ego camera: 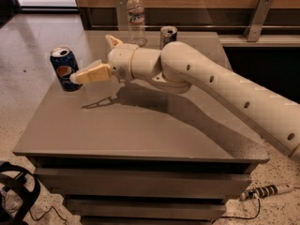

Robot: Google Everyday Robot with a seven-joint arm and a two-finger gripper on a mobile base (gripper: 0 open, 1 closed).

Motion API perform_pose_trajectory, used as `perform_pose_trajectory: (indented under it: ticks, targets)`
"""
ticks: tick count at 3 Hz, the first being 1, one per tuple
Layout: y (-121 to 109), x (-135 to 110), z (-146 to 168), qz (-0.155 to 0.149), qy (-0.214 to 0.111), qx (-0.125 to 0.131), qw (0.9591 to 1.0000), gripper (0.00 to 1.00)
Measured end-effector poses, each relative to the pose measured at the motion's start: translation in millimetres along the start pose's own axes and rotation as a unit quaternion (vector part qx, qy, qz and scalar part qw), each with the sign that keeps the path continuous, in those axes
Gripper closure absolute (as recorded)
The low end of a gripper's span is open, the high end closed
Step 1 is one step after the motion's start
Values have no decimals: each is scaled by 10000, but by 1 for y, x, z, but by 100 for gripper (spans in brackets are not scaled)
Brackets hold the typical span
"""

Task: Pick pepsi can

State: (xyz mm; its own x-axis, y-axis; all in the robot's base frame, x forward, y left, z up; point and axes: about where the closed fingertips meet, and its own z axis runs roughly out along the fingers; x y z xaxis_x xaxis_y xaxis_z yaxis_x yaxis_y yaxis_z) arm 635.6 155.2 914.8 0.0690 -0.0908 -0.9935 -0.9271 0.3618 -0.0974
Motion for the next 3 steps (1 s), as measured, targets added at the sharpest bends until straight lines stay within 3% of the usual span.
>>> perform_pose_trajectory:
  ticks: [2,3]
  targets:
    - [24,-14,31,-262,412,-235,9985,0]
    - [29,-11,49,-268,455,-399,9978,0]
